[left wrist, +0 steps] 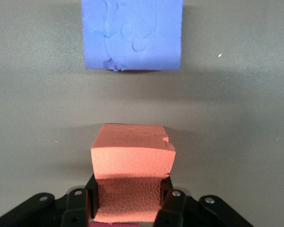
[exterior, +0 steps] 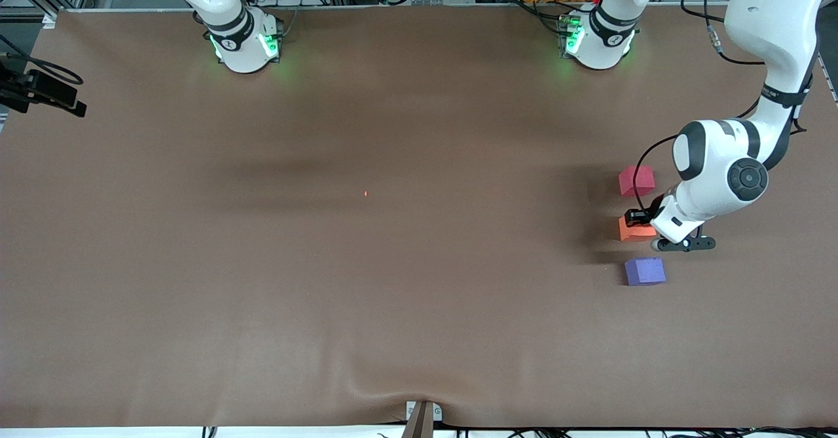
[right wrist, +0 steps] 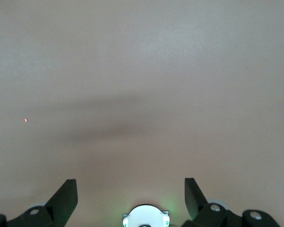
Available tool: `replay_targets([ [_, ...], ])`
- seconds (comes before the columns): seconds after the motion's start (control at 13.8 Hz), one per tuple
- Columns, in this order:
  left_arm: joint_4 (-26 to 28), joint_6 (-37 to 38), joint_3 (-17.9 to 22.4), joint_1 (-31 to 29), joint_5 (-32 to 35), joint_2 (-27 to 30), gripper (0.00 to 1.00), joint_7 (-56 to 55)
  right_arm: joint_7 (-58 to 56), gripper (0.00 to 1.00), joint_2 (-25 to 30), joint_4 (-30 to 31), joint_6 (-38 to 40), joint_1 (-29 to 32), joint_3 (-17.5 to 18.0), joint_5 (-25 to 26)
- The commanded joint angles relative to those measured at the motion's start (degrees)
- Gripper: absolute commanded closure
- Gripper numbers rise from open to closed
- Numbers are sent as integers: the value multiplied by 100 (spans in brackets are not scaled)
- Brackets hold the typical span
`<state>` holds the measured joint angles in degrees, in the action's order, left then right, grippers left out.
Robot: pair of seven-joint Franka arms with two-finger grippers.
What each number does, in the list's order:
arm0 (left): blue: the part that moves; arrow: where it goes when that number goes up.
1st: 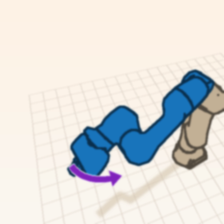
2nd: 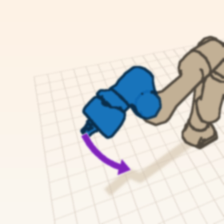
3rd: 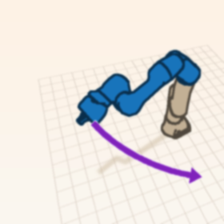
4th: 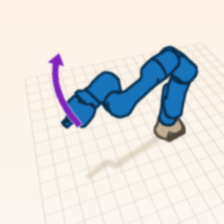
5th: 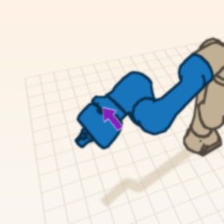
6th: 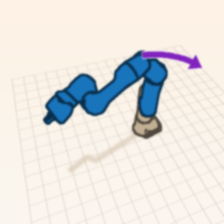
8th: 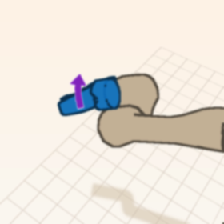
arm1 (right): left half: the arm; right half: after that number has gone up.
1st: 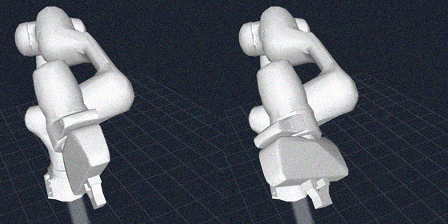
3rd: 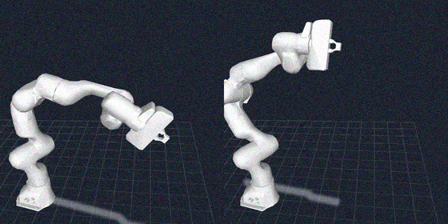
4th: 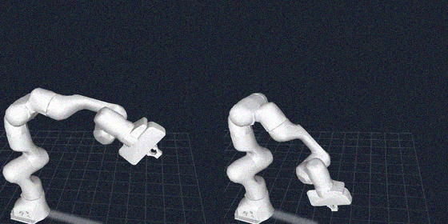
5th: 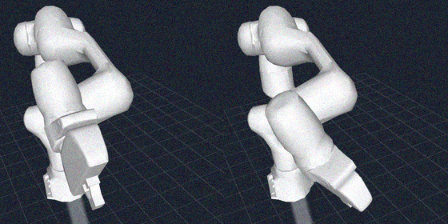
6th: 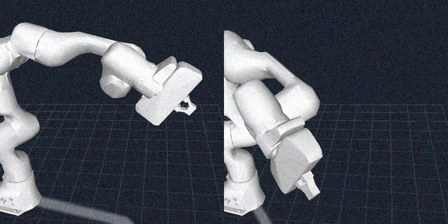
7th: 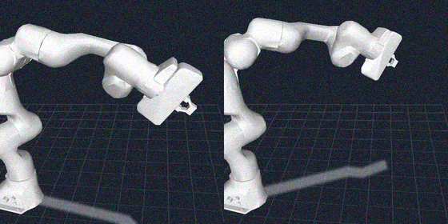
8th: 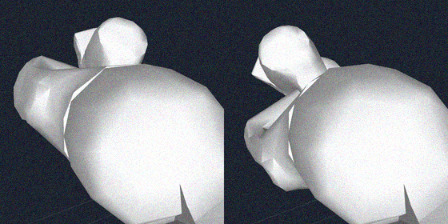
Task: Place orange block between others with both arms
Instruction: 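Lower the orange cube onto the table between the pink and purple cubes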
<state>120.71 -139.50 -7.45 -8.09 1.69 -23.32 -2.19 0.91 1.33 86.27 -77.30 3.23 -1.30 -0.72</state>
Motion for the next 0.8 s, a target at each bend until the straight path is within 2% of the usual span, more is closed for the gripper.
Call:
replay_targets([
  [0.0, -12, -68, -46, -88, 42, -15, 67, 96, 14, 0, -19, -32, 22, 2, -2, 63],
  [0.73, -21, -68, -29, -88, 42, -15, 67, 96, 14, 0, -19, -32, -5, 37, -10, 63],
])
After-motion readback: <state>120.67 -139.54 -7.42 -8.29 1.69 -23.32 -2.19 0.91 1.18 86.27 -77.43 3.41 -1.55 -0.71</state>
